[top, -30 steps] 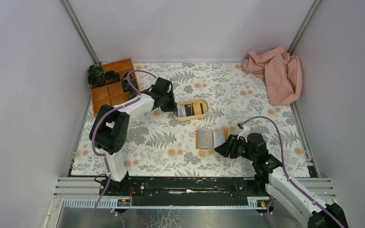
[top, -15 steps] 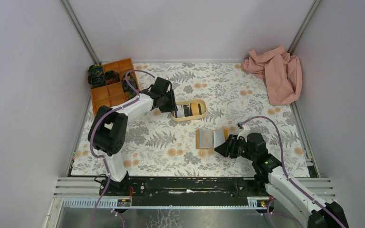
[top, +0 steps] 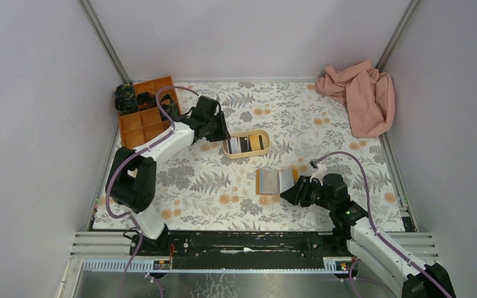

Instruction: Take the credit cards out of the card holder

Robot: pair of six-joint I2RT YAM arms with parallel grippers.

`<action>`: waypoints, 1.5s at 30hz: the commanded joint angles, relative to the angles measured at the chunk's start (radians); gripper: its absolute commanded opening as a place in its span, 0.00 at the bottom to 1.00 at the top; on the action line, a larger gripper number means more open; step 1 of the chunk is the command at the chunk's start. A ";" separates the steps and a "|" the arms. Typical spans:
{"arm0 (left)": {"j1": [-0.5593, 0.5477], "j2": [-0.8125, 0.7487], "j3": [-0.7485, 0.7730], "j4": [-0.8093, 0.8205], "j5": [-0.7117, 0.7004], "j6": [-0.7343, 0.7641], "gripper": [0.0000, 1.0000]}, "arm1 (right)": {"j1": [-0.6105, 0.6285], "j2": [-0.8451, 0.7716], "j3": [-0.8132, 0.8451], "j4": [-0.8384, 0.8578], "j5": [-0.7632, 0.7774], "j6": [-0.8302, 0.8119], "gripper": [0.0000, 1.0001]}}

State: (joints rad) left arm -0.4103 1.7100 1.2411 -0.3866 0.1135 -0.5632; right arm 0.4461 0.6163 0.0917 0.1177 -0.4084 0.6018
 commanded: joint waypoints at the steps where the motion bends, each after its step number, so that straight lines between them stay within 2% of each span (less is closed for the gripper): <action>1: 0.000 0.034 -0.023 0.064 0.071 -0.003 0.33 | 0.004 -0.006 -0.001 0.038 0.006 -0.006 0.45; 10: -0.006 0.191 0.014 0.080 0.059 -0.003 0.31 | 0.004 -0.005 -0.004 0.040 0.011 -0.004 0.45; 16: -0.007 0.223 0.020 0.075 0.017 -0.007 0.31 | 0.004 -0.006 -0.005 0.042 0.015 -0.005 0.45; 21: -0.007 0.160 -0.008 0.113 0.026 -0.015 0.30 | 0.005 0.000 -0.006 0.048 0.014 -0.007 0.45; 25: -0.016 0.031 -0.046 0.176 0.061 -0.017 0.29 | 0.004 -0.001 -0.007 0.049 0.015 -0.006 0.45; 29: -0.041 -0.150 -0.150 0.341 0.002 -0.030 0.32 | 0.004 -0.005 -0.001 0.038 0.031 -0.016 0.45; 32: -0.093 -0.275 -0.329 0.539 -0.051 -0.051 0.40 | 0.003 -0.017 0.028 -0.003 0.070 -0.061 0.46; 33: -0.128 -0.303 -0.376 0.591 -0.084 -0.051 0.44 | 0.004 -0.026 0.037 -0.018 0.093 -0.068 0.46; 35: -0.244 -0.333 -0.451 0.659 -0.260 -0.045 0.48 | 0.004 -0.045 0.054 -0.047 0.150 -0.086 0.46; 37: -0.355 -0.316 -0.498 0.733 -0.359 -0.017 0.56 | 0.005 -0.054 0.068 -0.064 0.201 -0.098 0.46; 39: -0.418 -0.259 -0.526 0.819 -0.356 -0.024 0.56 | 0.005 -0.044 0.072 -0.063 0.263 -0.088 0.46; 45: -0.440 -0.050 -0.575 1.105 -0.241 -0.061 0.55 | 0.003 0.073 0.125 -0.062 0.391 -0.071 0.44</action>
State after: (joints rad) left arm -0.8566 1.5715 0.6903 0.4343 -0.1257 -0.6102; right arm 0.4461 0.6235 0.1440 0.0490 -0.1501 0.5354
